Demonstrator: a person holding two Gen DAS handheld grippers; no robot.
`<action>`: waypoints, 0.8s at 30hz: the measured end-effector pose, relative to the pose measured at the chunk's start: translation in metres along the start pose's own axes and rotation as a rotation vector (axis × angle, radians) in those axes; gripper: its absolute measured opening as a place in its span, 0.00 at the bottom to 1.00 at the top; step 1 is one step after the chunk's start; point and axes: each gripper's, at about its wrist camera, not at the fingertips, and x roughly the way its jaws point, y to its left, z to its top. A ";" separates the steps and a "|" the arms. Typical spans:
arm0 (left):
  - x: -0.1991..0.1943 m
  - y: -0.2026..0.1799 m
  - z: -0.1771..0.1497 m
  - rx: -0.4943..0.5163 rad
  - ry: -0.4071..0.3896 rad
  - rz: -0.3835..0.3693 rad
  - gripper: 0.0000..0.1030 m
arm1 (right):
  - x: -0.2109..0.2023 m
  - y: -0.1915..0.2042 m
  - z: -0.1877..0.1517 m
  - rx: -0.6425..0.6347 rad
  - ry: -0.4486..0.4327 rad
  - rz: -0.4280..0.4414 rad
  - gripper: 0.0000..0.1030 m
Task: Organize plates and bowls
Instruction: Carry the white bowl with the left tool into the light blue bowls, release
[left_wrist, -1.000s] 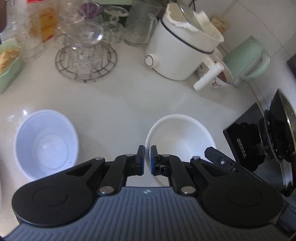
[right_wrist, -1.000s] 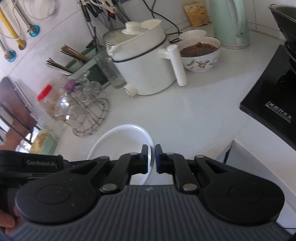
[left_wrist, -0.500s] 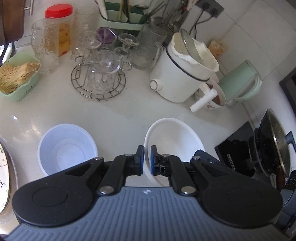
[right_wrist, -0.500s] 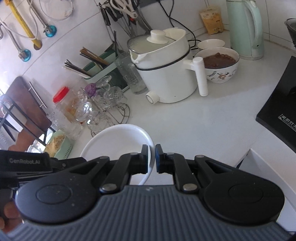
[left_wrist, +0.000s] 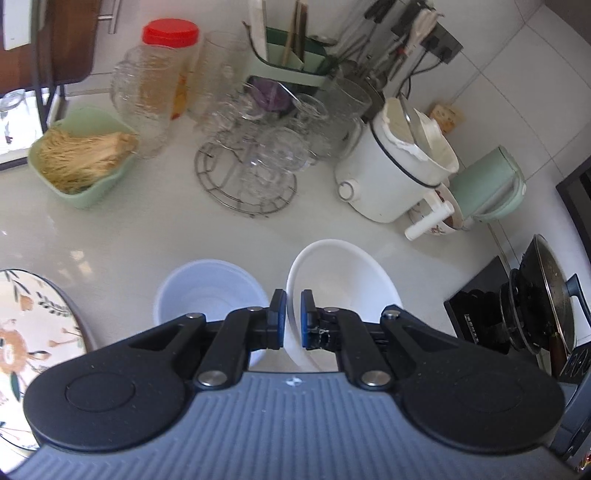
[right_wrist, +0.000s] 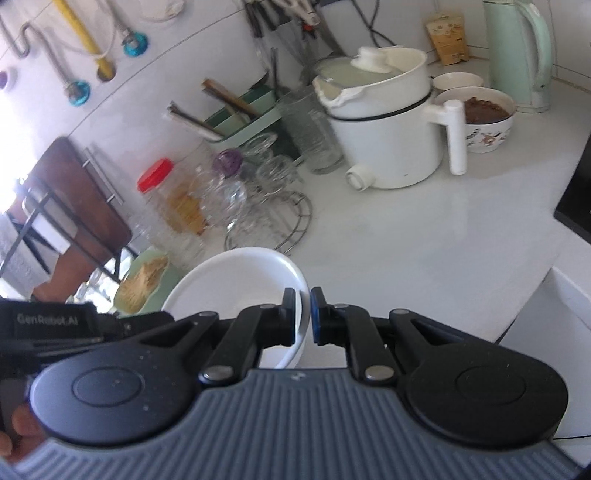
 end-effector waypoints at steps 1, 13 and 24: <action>-0.003 0.006 0.001 -0.007 -0.009 -0.001 0.07 | 0.002 0.005 0.000 0.002 0.002 0.006 0.11; -0.010 0.067 0.007 -0.129 -0.054 0.066 0.07 | 0.044 0.049 -0.012 -0.111 0.074 0.068 0.12; 0.024 0.089 -0.002 -0.144 0.000 0.103 0.07 | 0.068 0.049 -0.025 -0.176 0.134 0.031 0.12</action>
